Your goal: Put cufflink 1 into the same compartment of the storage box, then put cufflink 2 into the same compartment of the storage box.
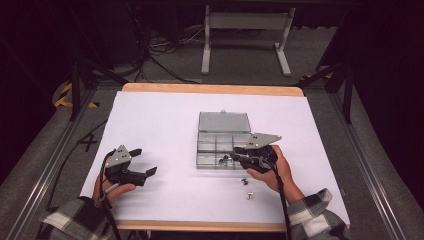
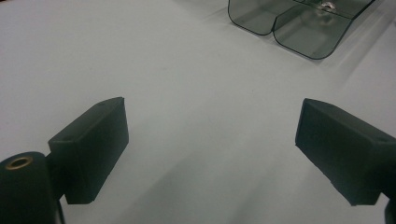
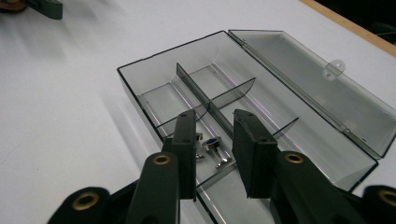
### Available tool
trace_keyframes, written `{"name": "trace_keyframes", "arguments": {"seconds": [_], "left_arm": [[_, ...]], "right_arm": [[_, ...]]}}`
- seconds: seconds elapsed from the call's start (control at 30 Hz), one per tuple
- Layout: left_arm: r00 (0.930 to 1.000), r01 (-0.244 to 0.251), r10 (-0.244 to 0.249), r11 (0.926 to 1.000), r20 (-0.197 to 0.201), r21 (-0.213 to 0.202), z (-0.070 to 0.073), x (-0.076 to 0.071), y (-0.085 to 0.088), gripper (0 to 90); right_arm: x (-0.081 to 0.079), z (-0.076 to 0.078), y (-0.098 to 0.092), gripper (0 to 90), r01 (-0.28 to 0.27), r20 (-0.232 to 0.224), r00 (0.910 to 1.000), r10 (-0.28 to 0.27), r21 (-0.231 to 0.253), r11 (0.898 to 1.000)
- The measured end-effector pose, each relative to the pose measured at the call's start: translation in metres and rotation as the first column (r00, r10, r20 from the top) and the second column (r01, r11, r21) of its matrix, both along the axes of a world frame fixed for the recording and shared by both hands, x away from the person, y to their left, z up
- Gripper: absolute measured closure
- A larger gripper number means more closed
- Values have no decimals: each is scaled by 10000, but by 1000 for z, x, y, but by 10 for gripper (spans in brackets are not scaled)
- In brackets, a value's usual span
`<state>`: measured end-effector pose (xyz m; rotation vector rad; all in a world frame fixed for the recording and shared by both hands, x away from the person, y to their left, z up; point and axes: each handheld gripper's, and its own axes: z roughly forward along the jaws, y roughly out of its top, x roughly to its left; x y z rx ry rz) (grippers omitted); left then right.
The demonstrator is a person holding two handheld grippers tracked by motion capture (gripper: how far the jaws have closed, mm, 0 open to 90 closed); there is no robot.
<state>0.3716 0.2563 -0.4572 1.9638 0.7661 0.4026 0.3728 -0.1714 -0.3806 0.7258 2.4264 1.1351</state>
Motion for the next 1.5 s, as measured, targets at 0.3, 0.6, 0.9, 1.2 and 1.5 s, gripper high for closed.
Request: {"name": "trace_keyframes", "arguments": {"seconds": [0.3,0.6,0.9,1.2,1.5], "left_arm": [[10000,79,-80,9999,-48,-145,0,0,1,102],[9999,141,-140,9997,50,-219,0,-1,2,102],[9999,146,-145,9998,87,-120,0,-1,1,102],[9999,140,-140,9999,60,-94,0,-1,1,101],[9999,127,-126,9999,63,-99,0,-1,1,101]], "right_arm": [[-27,10,-23,691,-101,248,9996,100,17,9999],[-49,-11,-44,687,-64,-447,9990,50,-305,9995],[-56,-29,-48,668,-21,-906,9959,-1,-246,9997],[-45,-44,-40,651,-58,-1433,9897,25,-229,9997],[-36,-56,-33,647,-73,-1699,9855,0,-421,9991]]}}
